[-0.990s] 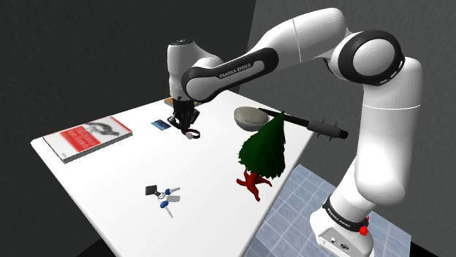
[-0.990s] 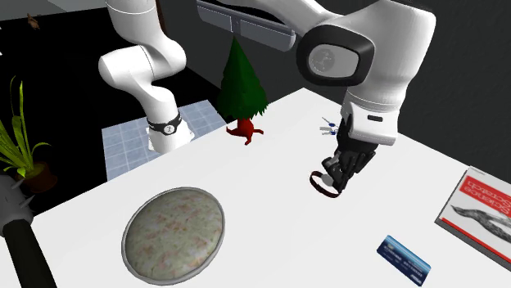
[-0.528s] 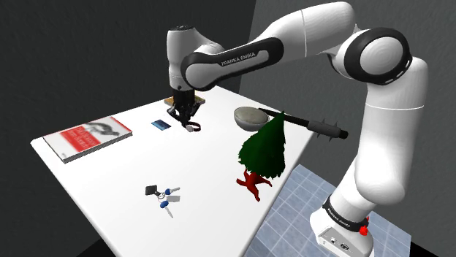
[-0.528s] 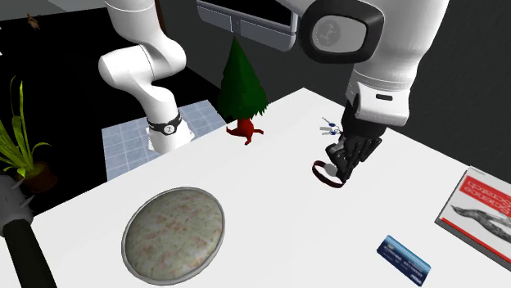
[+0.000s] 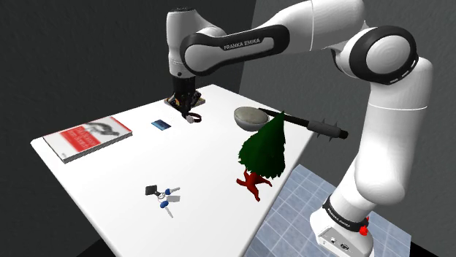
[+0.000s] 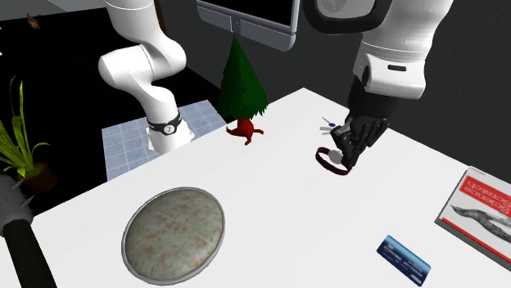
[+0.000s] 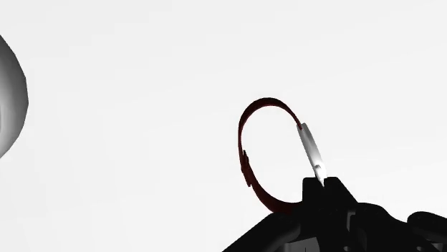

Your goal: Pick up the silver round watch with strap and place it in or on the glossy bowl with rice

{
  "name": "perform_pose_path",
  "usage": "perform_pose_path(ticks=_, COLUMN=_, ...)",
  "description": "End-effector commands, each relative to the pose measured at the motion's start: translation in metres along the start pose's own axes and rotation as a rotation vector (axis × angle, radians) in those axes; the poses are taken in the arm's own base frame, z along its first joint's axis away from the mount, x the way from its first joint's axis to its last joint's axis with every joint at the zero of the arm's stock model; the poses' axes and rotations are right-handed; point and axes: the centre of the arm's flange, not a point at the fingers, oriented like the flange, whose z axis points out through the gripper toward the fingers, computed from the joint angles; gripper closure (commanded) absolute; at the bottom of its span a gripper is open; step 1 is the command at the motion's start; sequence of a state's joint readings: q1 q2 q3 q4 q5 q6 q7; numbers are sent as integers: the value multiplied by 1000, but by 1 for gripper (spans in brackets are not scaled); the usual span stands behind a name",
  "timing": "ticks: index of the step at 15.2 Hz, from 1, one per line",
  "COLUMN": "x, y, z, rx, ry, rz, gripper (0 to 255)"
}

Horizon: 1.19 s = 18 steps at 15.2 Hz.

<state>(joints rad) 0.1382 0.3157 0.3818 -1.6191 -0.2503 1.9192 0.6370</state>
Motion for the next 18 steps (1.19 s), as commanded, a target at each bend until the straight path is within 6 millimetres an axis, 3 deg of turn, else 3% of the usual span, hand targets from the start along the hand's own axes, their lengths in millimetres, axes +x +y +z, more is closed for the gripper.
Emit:
perform_pose_path(ticks=1, x=1, y=1, z=-10, rx=0, ry=-1, rz=0, gripper=255)
perform_pose_path(ticks=11, x=5, y=5, z=-62, rx=0, ry=-1, rz=0, gripper=255)
perform_pose_path(ticks=18, x=-4, y=97, z=-59, rx=0, ry=-1, rz=0, gripper=255)
